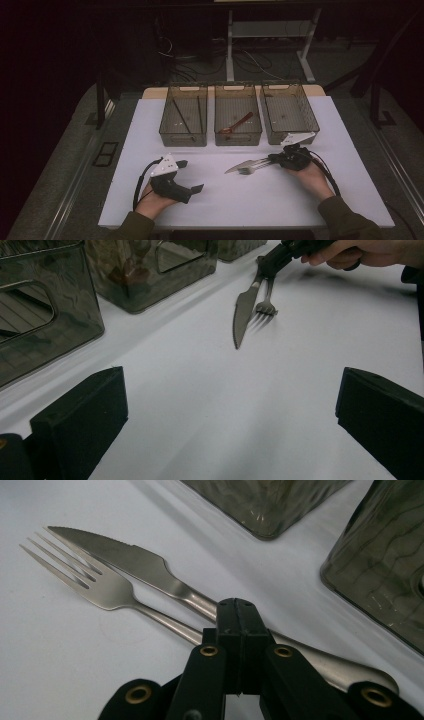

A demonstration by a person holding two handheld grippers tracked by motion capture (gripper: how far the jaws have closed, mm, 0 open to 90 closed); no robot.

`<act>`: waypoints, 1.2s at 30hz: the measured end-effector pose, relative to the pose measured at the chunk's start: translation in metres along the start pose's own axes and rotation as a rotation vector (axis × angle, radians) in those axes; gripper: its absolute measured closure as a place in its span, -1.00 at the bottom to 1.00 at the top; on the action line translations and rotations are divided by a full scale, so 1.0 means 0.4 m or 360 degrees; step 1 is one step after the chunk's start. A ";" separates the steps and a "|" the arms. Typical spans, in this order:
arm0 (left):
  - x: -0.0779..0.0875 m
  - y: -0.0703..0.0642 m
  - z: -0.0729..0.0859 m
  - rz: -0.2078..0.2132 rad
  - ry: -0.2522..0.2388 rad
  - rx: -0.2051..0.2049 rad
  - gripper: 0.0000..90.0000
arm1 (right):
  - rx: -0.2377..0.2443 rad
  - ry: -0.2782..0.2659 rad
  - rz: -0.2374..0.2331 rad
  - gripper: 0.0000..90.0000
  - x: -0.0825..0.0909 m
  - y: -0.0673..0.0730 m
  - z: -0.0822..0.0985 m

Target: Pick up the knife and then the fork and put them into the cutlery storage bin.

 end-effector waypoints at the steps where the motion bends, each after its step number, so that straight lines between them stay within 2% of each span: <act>1: 0.000 0.000 0.000 0.0001 0.0001 0.0000 -1.00 | 0.0003 0.0005 -0.0001 0.98 0.000 0.000 0.000; 5: 0.000 0.000 0.000 0.0002 0.0002 0.0000 -1.00 | -0.0004 0.0016 0.0002 0.98 0.001 -0.002 0.002; 12: -0.001 -0.002 0.000 0.0010 0.0001 -0.0001 -1.00 | -0.0008 0.0035 -0.0032 0.98 0.004 -0.003 0.004; 15: -0.002 -0.002 0.000 0.0011 0.0001 -0.0002 -1.00 | 0.0022 0.0052 0.0013 0.98 0.003 -0.006 0.007; 22: 0.001 -0.003 0.000 0.0011 0.0003 -0.0001 -1.00 | 0.0028 0.0082 -0.0005 0.98 0.005 -0.004 0.012; 36: 0.000 -0.005 0.000 0.0023 0.0000 -0.0001 -1.00 | 0.0092 0.0179 -0.0151 0.98 0.029 0.012 0.029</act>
Point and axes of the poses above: each handheld gripper's, and its own axes: x roughly backward along the jaws, z roughly out of its underside, y roughly to its left, the point moved 6 cm from there along -x, roughly forward along the jaws, and after that the axes turned 4 degrees about z, right-handed, at the moved point
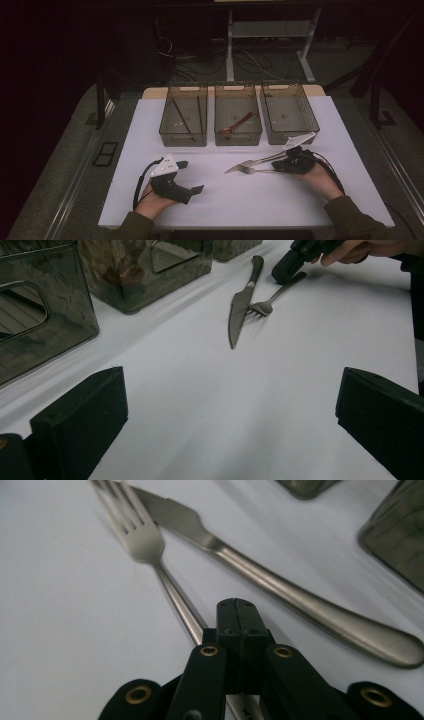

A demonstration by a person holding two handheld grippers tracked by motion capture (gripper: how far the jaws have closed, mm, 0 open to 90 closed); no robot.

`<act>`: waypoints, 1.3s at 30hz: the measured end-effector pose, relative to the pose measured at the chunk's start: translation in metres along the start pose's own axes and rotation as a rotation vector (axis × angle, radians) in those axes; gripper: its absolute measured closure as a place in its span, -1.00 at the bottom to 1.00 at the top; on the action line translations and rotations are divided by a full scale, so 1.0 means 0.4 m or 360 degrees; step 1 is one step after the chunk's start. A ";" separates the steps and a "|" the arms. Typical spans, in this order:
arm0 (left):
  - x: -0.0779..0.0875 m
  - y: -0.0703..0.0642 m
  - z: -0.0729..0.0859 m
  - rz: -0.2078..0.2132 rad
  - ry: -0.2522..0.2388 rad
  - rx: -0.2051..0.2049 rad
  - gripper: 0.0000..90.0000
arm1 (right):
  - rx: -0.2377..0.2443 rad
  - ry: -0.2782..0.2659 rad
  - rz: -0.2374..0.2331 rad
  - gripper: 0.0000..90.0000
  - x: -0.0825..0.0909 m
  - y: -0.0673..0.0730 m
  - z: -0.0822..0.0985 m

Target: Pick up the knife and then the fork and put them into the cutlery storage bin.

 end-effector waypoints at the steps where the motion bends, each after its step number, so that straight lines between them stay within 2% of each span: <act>1: 0.000 0.000 0.000 0.0000 0.0000 -0.0001 -1.00 | 0.0008 0.0014 -0.0012 0.98 0.003 0.004 0.002; 11: 0.001 0.000 0.000 0.0002 0.0001 -0.0005 -1.00 | 0.0090 0.0097 -0.0096 0.98 0.020 0.041 0.020; 15: 0.000 0.000 0.000 0.0001 0.0000 -0.0001 -1.00 | 0.0106 0.0095 -0.0094 0.96 0.026 0.044 0.018; 16: 0.000 0.000 0.000 0.0002 -0.0001 0.0000 -1.00 | 0.0102 0.0095 -0.0077 0.78 0.031 0.042 0.014; 17: 0.000 0.000 0.000 0.0002 -0.0001 0.0001 -1.00 | 0.0098 0.0109 -0.0064 0.68 0.037 0.038 0.008; 18: 0.000 0.001 0.000 0.0002 0.0002 0.0003 -1.00 | 0.0108 0.0138 -0.0081 0.56 0.042 0.041 0.002; 21: -0.001 0.000 0.000 0.0005 -0.0005 0.0008 -1.00 | 0.0172 0.0218 -0.0054 0.41 0.051 0.054 -0.021; 23: -0.001 0.000 0.001 0.0006 0.0002 0.0002 -1.00 | 0.0267 0.0269 -0.0036 0.41 0.046 0.059 -0.033; 26: -0.001 -0.002 0.001 0.0014 0.0010 -0.0008 -1.00 | 0.0370 0.0364 -0.0049 0.45 0.027 0.075 -0.051; 28: -0.002 -0.003 0.002 0.0022 0.0013 -0.0010 -1.00 | 0.0408 0.0422 -0.0049 0.46 0.017 0.084 -0.060; 32: -0.006 -0.005 0.004 0.0032 0.0030 -0.0024 -1.00 | 0.0474 0.0526 -0.0057 0.53 -0.005 0.101 -0.074; 38: -0.010 -0.009 0.007 0.0047 0.0044 -0.0034 -1.00 | 0.0516 0.0645 -0.0016 0.65 -0.025 0.108 -0.084; 39: -0.010 -0.009 0.007 0.0048 0.0047 -0.0035 -1.00 | 0.0508 0.0656 -0.0031 0.67 -0.026 0.112 -0.085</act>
Point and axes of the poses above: each handheld gripper's, and its own axes: x roughly backward along the jaws, z roughly out of its underside, y roughly to its left, the point moved 6 cm from there along -x, roughly forward along the jaws, and after that the axes turned 4 degrees about z, right-handed, at the moved point
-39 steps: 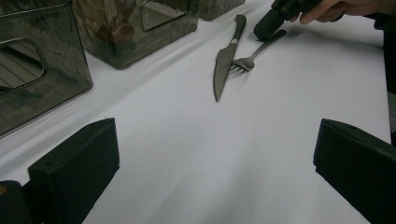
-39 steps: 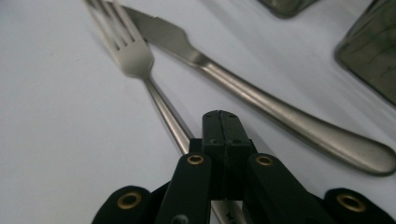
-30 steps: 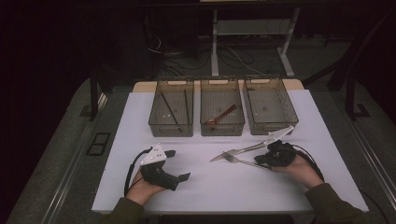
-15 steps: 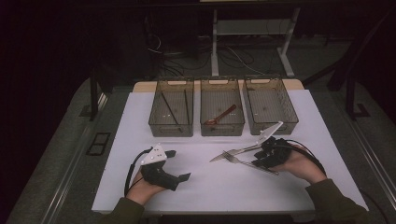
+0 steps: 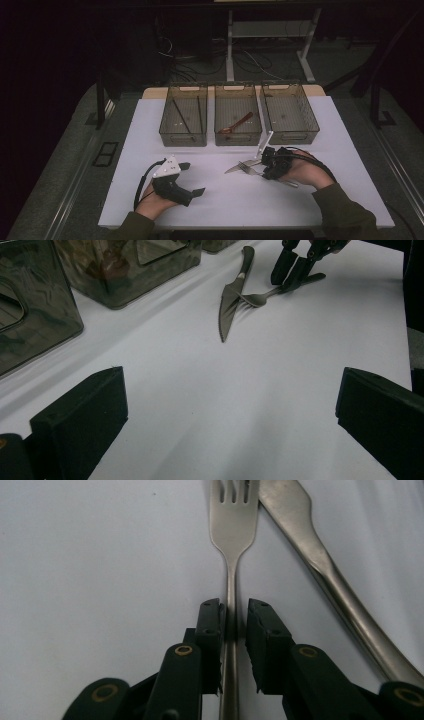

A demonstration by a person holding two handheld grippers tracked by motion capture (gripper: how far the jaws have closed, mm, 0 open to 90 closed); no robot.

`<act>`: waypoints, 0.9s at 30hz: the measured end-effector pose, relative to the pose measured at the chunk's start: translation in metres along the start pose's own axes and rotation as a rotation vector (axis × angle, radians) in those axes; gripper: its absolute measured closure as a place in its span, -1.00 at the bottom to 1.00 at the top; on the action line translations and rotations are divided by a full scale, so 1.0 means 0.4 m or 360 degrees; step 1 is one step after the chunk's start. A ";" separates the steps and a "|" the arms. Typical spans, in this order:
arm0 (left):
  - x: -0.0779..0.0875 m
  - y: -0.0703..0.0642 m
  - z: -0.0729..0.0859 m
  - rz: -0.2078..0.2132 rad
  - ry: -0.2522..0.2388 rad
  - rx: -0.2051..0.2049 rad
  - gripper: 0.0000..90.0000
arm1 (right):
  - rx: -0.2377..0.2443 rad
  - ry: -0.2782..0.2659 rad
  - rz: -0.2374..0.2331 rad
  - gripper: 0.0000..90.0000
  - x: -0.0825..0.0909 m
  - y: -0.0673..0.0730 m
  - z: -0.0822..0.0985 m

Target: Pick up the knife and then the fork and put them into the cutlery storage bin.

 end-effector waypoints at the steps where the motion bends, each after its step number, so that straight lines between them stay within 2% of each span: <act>1: -0.001 0.000 0.000 0.0001 0.0003 -0.0002 -1.00 | 0.0030 0.0013 0.0008 0.69 -0.002 -0.002 -0.001; 8: -0.002 -0.001 0.001 0.0003 0.0009 -0.0002 -1.00 | 0.0072 0.0080 0.0016 0.75 -0.010 0.001 -0.011; 15: -0.004 -0.002 0.002 0.0009 0.0012 -0.0005 -1.00 | 0.0054 0.0111 0.0033 0.84 -0.012 0.004 -0.015; 21: -0.004 -0.003 0.002 0.0010 0.0014 -0.0006 -1.00 | 0.0050 0.0118 0.0041 0.86 -0.011 0.005 -0.015; 27: -0.003 -0.001 0.001 0.0011 0.0012 -0.0008 -1.00 | 0.0035 0.0088 0.0035 0.86 -0.009 0.001 -0.012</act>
Point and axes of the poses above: each handheld gripper's, and its own axes: x roughly backward along the jaws, z roughly out of its underside, y roughly to its left, the point moved 6 cm from there along -x, roughly forward along the jaws, and after that the axes turned 4 degrees about z, right-handed, at the moved point
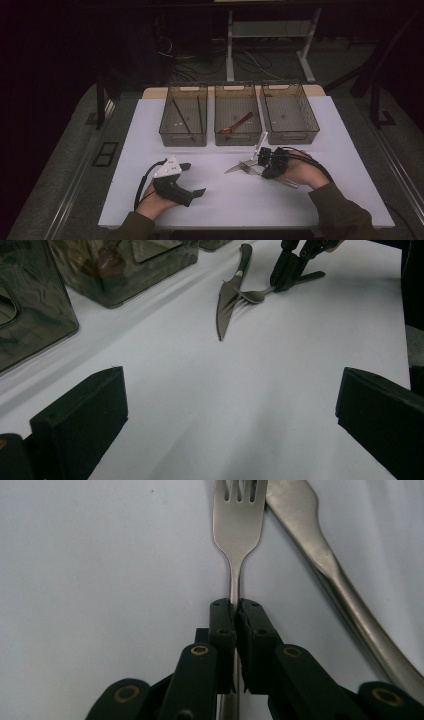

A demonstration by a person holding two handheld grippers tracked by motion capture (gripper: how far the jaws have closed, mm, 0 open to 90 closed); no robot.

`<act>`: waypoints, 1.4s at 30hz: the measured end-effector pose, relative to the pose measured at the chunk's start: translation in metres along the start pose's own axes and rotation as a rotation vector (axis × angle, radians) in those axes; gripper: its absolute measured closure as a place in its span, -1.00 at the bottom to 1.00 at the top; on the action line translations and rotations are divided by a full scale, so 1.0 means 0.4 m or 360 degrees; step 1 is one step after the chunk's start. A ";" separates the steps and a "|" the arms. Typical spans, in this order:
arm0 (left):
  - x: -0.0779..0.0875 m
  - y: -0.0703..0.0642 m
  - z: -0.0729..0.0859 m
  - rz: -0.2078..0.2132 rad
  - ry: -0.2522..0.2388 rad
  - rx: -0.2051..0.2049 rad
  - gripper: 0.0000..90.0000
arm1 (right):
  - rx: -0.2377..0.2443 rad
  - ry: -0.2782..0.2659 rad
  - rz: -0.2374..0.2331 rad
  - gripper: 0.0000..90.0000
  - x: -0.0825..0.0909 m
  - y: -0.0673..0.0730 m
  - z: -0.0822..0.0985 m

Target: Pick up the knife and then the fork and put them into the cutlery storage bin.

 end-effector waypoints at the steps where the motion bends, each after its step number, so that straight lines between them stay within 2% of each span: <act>1: 0.000 0.000 0.000 0.0000 -0.0002 0.0001 -1.00 | -0.0016 -0.0012 -0.0006 0.86 0.002 -0.001 0.001; 6: 0.000 -0.001 -0.001 0.0000 -0.0009 0.0004 -1.00 | -0.0113 -0.0119 -0.0032 0.86 0.028 -0.014 0.008; 7: 0.000 -0.001 -0.001 0.0000 -0.0010 0.0003 -1.00 | -0.0102 -0.0136 -0.0019 0.86 0.031 -0.020 0.010; 14: 0.002 -0.001 -0.003 0.0000 -0.0022 -0.0004 -1.00 | -0.0224 -0.0319 0.0005 0.87 0.070 -0.051 0.025; 19: 0.004 0.000 -0.006 0.0001 -0.0045 -0.0006 -1.00 | -0.0326 -0.0467 0.0018 0.87 0.104 -0.072 0.041; 22: 0.003 0.001 -0.007 0.0004 -0.0051 -0.0012 -1.00 | -0.0418 -0.0579 0.0014 0.87 0.130 -0.083 0.048; 35: 0.004 0.008 -0.005 -0.0002 -0.0063 0.0006 -1.00 | -0.0706 -0.1141 0.0147 0.87 0.259 -0.162 0.102; 39: 0.004 0.008 -0.005 -0.0004 -0.0061 0.0000 -1.00 | -0.0785 -0.1269 0.0214 0.87 0.285 -0.183 0.121; 42: 0.004 0.008 -0.005 -0.0004 -0.0061 0.0002 -1.00 | -0.0826 -0.1320 0.0251 0.86 0.295 -0.197 0.132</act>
Point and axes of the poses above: each handheld gripper's, and its own axes: x roughly backward along the jaws, z roughly out of its underside, y roughly to its left, the point moved 6 cm from there along -x, roughly forward along the jaws, and after that the axes turned 4 degrees about z, right-handed, at the moved point
